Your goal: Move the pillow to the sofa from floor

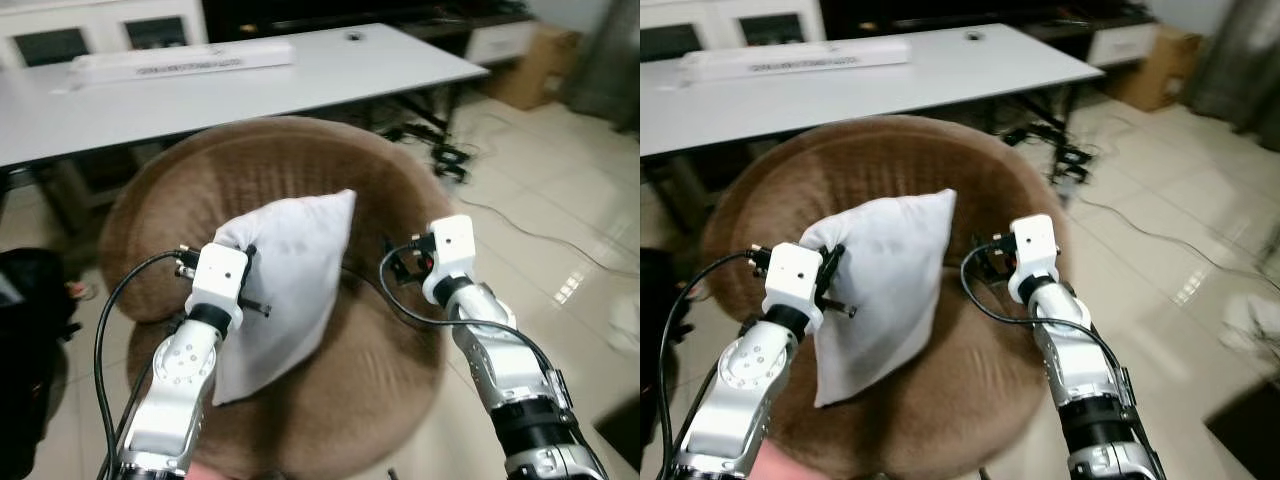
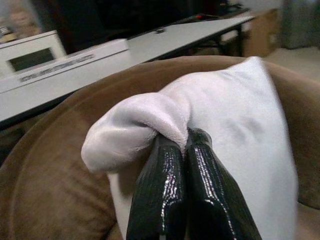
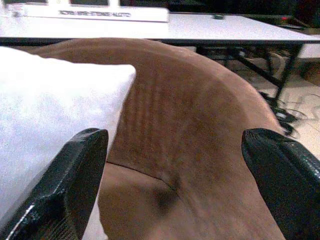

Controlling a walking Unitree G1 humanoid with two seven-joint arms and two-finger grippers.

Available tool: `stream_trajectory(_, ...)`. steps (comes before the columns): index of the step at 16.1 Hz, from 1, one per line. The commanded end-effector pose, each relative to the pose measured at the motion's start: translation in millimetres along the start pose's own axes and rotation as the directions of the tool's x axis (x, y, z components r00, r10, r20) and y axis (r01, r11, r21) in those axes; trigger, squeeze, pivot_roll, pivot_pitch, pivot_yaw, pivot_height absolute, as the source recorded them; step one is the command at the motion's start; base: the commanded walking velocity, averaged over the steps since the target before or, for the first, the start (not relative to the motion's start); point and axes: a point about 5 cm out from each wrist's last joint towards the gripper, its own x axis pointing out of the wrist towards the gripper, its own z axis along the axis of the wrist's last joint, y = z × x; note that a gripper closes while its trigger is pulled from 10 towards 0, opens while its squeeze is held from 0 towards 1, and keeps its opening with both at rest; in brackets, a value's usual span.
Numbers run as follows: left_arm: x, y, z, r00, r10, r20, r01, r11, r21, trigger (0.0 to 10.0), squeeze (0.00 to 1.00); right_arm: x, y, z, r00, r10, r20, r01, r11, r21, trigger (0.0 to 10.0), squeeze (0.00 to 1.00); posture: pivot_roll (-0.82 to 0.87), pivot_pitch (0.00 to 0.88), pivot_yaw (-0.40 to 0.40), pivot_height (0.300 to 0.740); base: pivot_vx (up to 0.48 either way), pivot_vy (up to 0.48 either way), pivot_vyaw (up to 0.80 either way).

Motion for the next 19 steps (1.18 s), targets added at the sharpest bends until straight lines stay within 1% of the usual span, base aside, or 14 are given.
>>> stream_trajectory(1, 5.2, -0.7, 7, 1.000, -0.015, 0.028, 0.015, 1.000, 0.009, 10.0, 0.00, -0.9, -3.4, -1, 1.000, -0.014, -0.010, 0.014, 1.000, -0.003, 10.0, 0.00, 0.10, 0.000, 0.048, 0.740, 0.000, 0.000, 0.00)
stream_trajectory(3, 7.4, 0.0, 8, 1.000, -0.015, 0.027, 0.015, 1.000, 0.014, 10.0, 0.00, -1.6, -3.4, -1, 1.000, -0.017, -0.009, 0.017, 1.000, -0.001, 10.0, 0.00, 0.10, 0.000, 0.048, 0.740, 0.000, 0.000, 0.00)
stream_trajectory(5, 9.2, -0.4, 8, 1.000, -0.009, 0.020, 0.009, 1.000, -0.002, 10.0, 0.00, -3.0, -3.1, -3, 1.000, -0.017, -0.015, 0.017, 1.000, 0.000, 10.0, 0.00, 0.09, 0.000, 0.051, 0.740, 0.000, 0.000, 0.00)
stream_trajectory(7, 10.2, -1.6, 9, 1.000, -0.012, 0.029, 0.011, 1.000, 0.006, 10.0, 0.00, -5.2, -1.8, -9, 0.999, -0.024, -0.043, 0.024, 1.000, 0.001, 10.0, 0.00, 0.09, 0.000, 0.050, 0.740, 0.000, 0.000, 0.00)
stream_trajectory(10, 11.0, -1.8, 10, 0.999, -0.011, 0.041, 0.010, 1.000, 0.020, 10.0, 0.00, -8.1, 1.6, -11, 0.999, -0.026, -0.046, 0.027, 1.000, 0.016, 10.0, 0.00, 0.08, 0.000, 0.055, 0.740, 0.000, 0.000, 0.00)
stream_trajectory(16, 12.5, -2.6, 13, 0.998, -0.004, 0.056, 0.004, 1.000, 0.006, 10.0, 0.00, -9.7, 3.0, -13, 0.998, -0.025, -0.055, 0.027, 0.999, 0.019, 10.0, 0.00, 0.08, 0.000, 0.060, 0.740, 0.000, 0.000, 0.00)
stream_trajectory(18, 11.8, -1.0, 11, 0.998, 0.017, 0.056, -0.016, 1.000, -0.021, 10.0, 0.00, -9.7, 3.1, -13, 0.998, -0.025, -0.057, 0.026, 0.999, 0.018, 10.0, 0.00, 0.08, 0.000, 0.060, 0.740, 0.000, 0.000, 0.00)
stream_trajectory(19, 12.2, -0.3, 10, 0.999, 0.016, 0.043, -0.015, 1.000, -0.008, 10.0, 0.00, -9.8, 3.1, -13, 0.998, -0.025, -0.058, 0.026, 0.999, 0.018, 10.0, 0.00, 0.08, 0.000, 0.060, 0.740, 0.000, 0.000, 0.00)
